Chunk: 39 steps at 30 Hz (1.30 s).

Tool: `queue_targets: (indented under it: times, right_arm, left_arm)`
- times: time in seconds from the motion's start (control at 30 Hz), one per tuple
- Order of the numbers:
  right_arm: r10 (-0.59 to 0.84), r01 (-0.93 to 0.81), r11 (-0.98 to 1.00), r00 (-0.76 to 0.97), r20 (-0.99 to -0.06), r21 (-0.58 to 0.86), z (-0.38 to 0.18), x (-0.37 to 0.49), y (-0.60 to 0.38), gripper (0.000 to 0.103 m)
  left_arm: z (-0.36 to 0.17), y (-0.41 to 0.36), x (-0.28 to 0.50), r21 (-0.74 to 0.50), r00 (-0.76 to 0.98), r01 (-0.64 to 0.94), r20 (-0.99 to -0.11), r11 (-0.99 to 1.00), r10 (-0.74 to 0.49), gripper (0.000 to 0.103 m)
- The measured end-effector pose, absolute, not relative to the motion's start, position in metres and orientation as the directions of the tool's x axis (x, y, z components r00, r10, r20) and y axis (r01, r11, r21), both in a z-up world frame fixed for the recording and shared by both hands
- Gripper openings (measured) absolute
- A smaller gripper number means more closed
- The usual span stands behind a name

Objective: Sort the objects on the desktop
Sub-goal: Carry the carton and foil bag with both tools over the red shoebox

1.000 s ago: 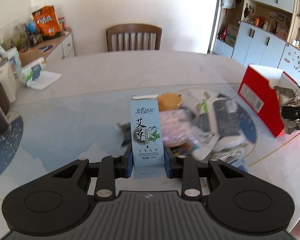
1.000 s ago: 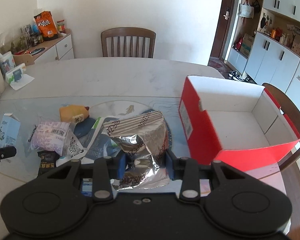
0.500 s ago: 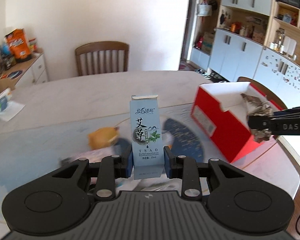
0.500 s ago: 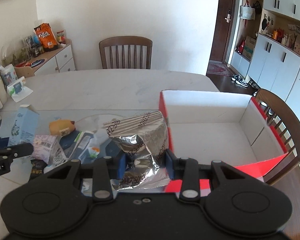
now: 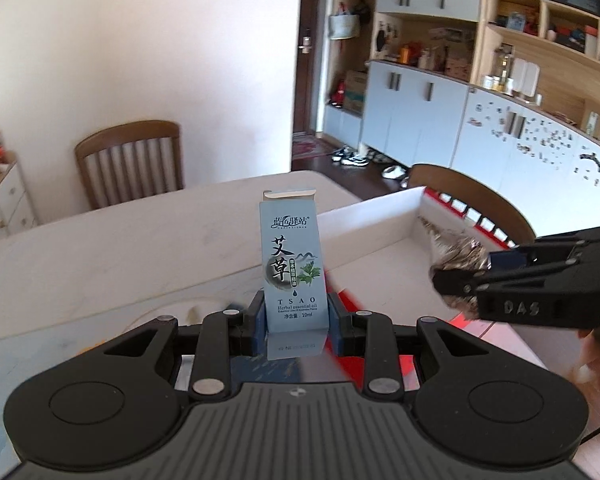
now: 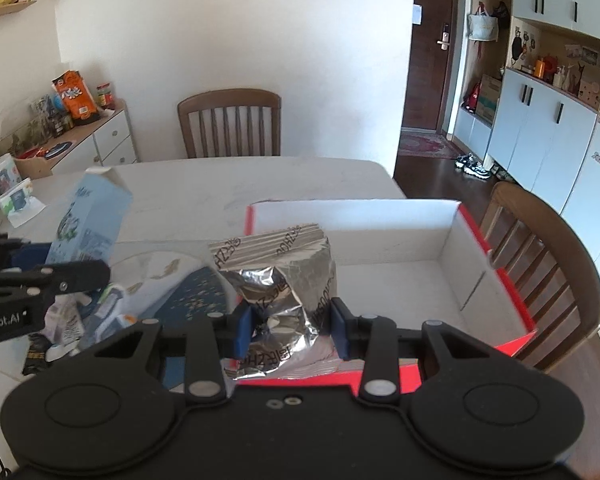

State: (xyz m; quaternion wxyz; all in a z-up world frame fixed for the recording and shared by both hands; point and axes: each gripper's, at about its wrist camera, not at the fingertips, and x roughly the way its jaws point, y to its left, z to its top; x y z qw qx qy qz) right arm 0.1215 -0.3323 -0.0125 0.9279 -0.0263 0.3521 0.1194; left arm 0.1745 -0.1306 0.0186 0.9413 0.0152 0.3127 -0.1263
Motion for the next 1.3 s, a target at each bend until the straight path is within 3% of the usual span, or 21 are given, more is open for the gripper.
queue_targets:
  times: [0.47,1.3]
  right_arm:
    - [0.163,-0.213,0.977,0.714,-0.681,0.01,-0.033,0.165,-0.379,0.037]
    - [0.082,-0.192,0.981,0.526,-0.846,-0.024,-0.117,0.234,-0.425,0.037]
  left_arm:
    - [-0.001,-0.208,0.249,-0.042,0.658,0.403,-0.68,0.914,-0.322,0.029]
    - [-0.089,-0.286,0.345,-0.006,0.353,0.532,-0.907,0.847,-0.228,0.029]
